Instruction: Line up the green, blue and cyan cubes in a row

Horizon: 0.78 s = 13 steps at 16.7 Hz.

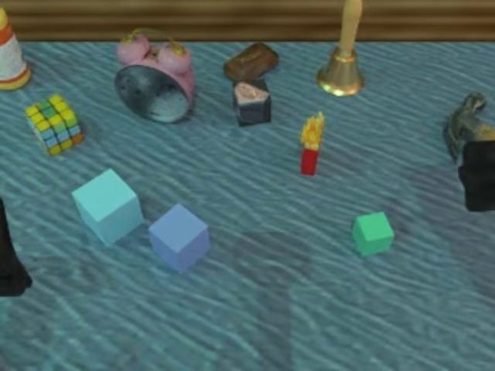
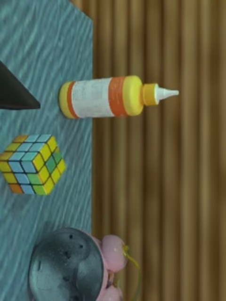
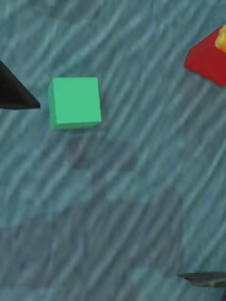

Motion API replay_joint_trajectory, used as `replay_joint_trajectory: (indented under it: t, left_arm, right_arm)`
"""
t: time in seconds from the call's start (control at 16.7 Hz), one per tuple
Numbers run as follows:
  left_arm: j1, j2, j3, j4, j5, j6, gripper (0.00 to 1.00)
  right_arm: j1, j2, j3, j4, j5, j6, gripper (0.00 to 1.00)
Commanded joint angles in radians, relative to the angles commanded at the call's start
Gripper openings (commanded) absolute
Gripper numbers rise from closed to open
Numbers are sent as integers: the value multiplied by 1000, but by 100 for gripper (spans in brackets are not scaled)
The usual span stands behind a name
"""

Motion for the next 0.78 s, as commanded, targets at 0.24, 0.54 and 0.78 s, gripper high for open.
replay_joint_trajectory:
  t: [0.24,0.54,0.78]
  left_arm:
    - [0,0,0,0,0,0,100]
    - [0,0,0,0,0,0,100]
    - [0,0,0,0,0,0,100]
  right_arm:
    - [83,394,279,-199,0,39,100]
    - [164,763,560,-384,0,78,100]
    - [199,923,690,-459,1,95,100]
